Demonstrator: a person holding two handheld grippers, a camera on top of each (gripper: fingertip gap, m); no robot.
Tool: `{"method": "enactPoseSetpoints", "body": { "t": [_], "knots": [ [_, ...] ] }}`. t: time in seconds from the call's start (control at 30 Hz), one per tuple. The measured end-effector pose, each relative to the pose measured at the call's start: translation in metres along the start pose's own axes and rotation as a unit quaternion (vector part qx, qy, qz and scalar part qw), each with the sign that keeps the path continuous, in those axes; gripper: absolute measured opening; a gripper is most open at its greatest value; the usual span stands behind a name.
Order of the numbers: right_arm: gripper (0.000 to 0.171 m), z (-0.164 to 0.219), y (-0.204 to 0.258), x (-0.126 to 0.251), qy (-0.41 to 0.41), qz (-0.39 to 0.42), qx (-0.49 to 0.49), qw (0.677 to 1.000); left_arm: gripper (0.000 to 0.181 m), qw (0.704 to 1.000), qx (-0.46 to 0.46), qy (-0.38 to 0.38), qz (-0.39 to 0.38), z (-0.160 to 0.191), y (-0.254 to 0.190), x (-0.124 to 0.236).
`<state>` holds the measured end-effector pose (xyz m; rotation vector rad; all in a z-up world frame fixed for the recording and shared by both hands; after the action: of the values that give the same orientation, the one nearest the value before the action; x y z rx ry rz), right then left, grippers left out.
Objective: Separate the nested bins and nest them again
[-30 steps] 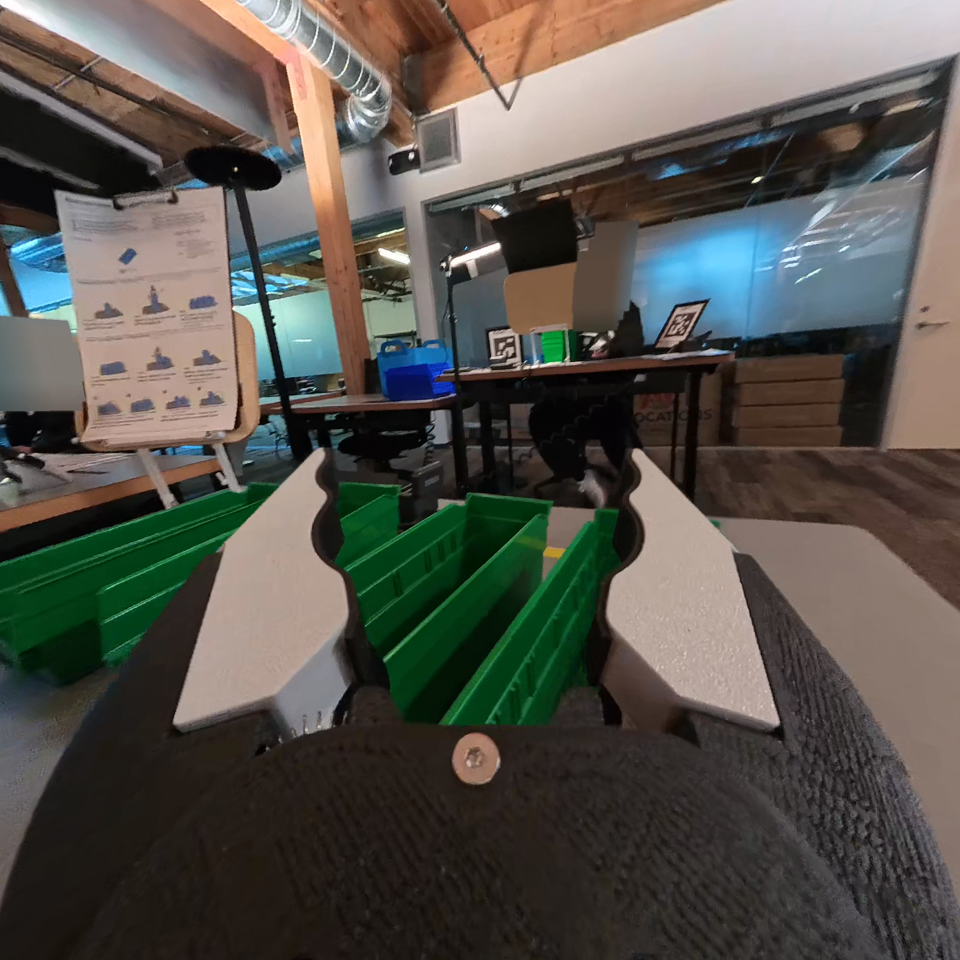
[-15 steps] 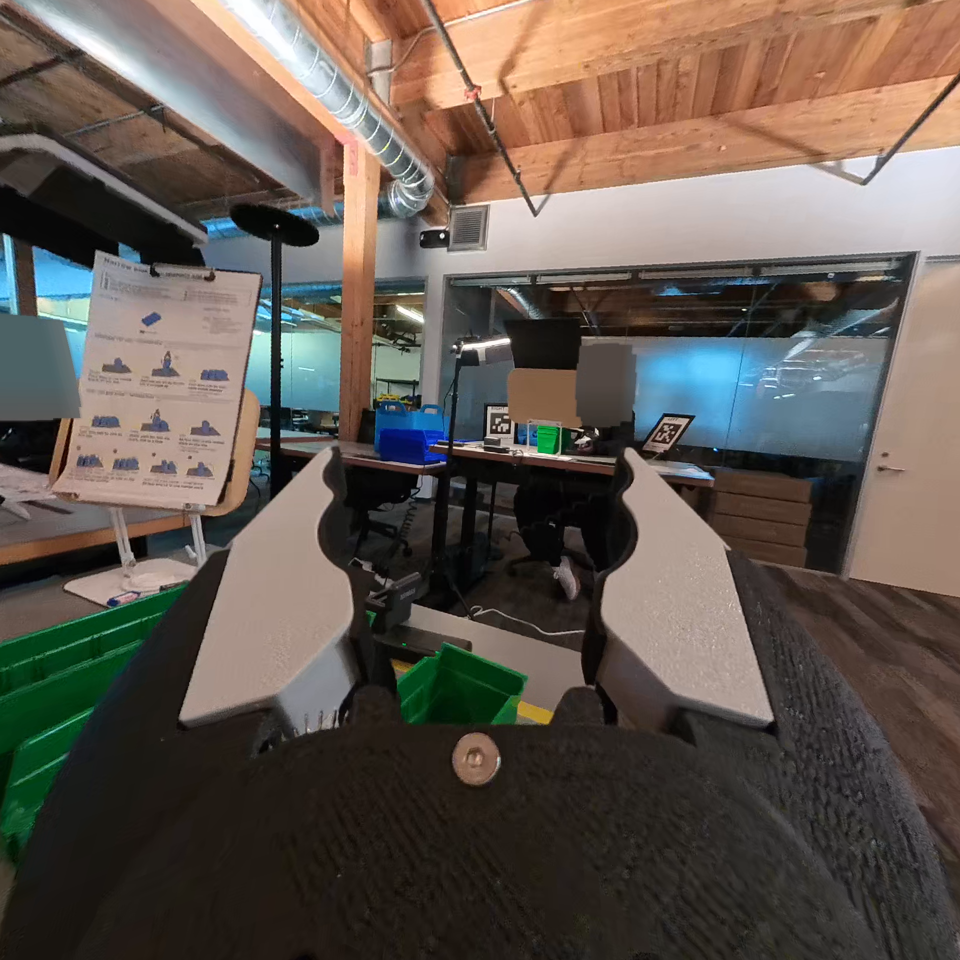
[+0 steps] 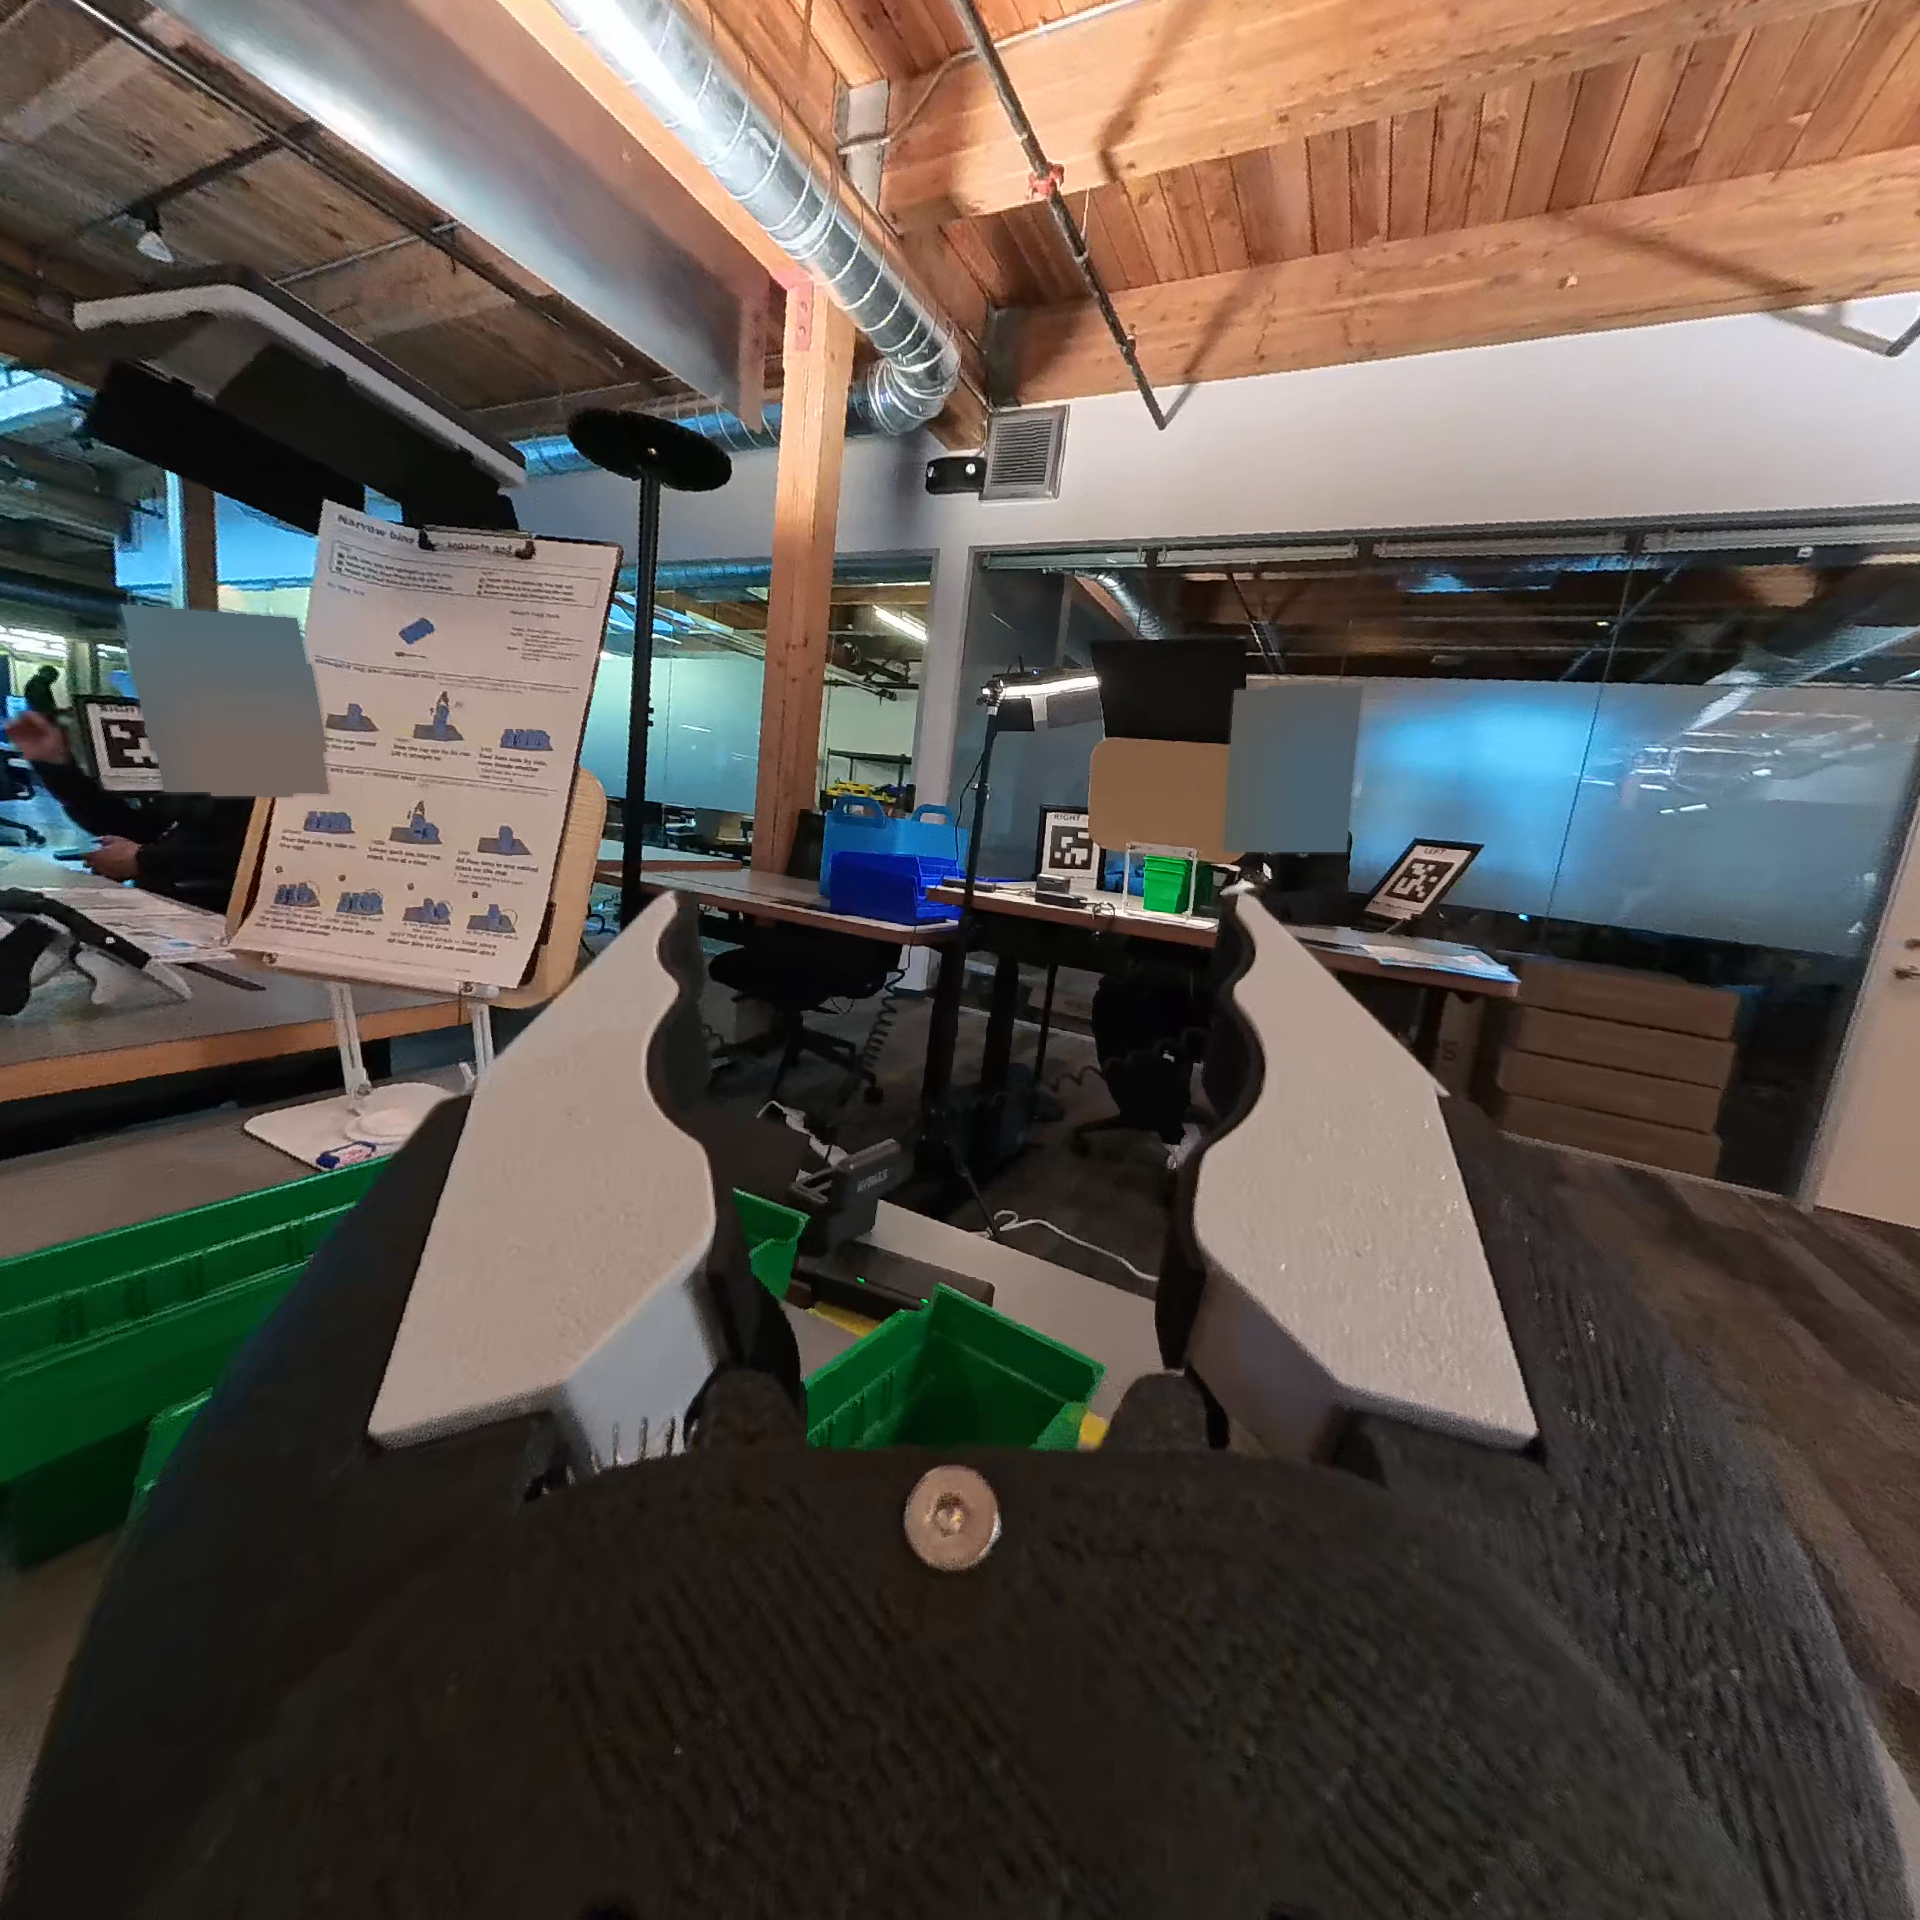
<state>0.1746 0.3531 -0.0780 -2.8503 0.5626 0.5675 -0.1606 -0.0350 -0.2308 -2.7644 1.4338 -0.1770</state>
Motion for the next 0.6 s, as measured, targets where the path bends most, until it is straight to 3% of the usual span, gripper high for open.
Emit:
{"method": "enactPoseSetpoints", "body": {
  "t": [0.27,0.6],
  "knots": [
    [0.097,0.008,0.007,-0.007,0.029,-0.017,-0.009,0.999,0.108,1.0,0.026,-0.005,0.005,0.005,0.007,-0.015],
    [0.104,0.038,0.083,-0.038,0.123,-0.101,-0.042,0.986,0.107,0.998,0.02,-0.053,0.0,-0.014,0.047,-0.033]
  ]
}}
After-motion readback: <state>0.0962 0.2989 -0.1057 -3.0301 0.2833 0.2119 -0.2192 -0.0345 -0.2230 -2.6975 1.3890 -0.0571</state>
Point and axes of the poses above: each gripper's, where its closed fingertips meet, x back along the fingers, z out of its underside, y = z × x across the jaws, the point moved 5 cm from there along x, back along the fingers, and after that the axes turned 1 degree about -x, right-handed, at the moved point
